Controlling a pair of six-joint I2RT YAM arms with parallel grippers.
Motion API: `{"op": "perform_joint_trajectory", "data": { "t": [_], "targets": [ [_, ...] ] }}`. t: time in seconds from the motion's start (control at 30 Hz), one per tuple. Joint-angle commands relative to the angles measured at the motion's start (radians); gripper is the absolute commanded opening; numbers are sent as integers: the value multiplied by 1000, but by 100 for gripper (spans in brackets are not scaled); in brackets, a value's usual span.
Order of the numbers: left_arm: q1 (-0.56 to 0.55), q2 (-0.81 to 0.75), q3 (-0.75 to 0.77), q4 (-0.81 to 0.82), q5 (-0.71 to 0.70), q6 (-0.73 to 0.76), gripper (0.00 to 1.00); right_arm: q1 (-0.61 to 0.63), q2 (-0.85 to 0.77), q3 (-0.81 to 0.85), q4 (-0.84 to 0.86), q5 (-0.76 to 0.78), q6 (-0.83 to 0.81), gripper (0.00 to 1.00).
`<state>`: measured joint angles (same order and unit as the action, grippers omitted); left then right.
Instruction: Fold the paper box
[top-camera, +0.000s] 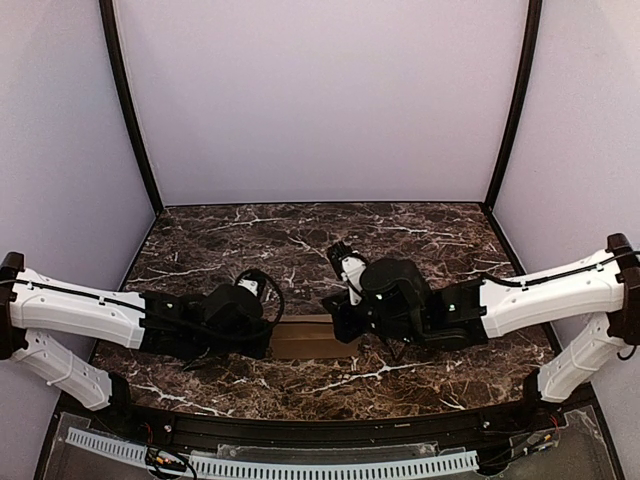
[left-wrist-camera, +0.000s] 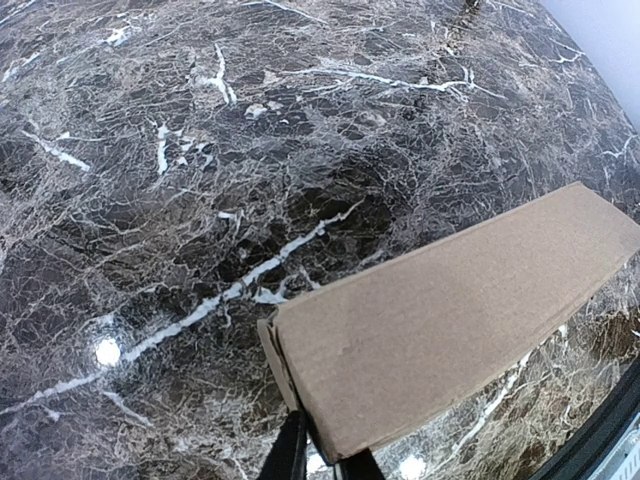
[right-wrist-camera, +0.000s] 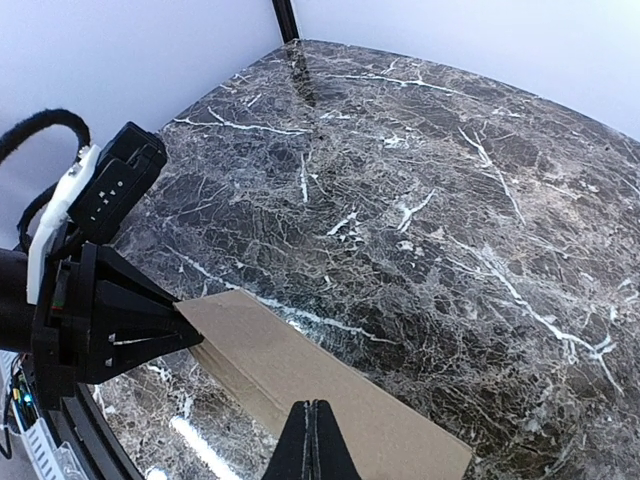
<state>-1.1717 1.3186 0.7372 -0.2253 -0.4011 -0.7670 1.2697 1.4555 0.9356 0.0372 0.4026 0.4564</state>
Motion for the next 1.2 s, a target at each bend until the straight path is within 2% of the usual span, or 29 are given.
{"op": "perform_joint_trajectory", "data": {
  "t": [0.0,0.37,0.57,0.77,0.83,1.07,1.13,1.17],
  "targets": [
    [-7,36,-11,-56,56,2,9,6,62,12,132,-1,-28,0],
    [-6,57,3,-29,90,24,13,8,183,-115,342,11,10,0],
    [-7,47,1,-24,132,39,26,15,241,-156,375,37,49,0],
    [-6,-25,-24,6,204,76,51,17,281,-175,390,43,73,0],
    [-3,-65,-32,14,235,93,55,17,285,-182,392,41,80,0],
    [38,-179,-48,67,362,147,59,17,307,-221,428,29,106,0],
    [58,-185,-43,90,390,162,56,17,314,-231,437,23,114,0],
    [84,-180,-43,101,414,165,49,17,315,-231,436,22,116,0]
  ]
}}
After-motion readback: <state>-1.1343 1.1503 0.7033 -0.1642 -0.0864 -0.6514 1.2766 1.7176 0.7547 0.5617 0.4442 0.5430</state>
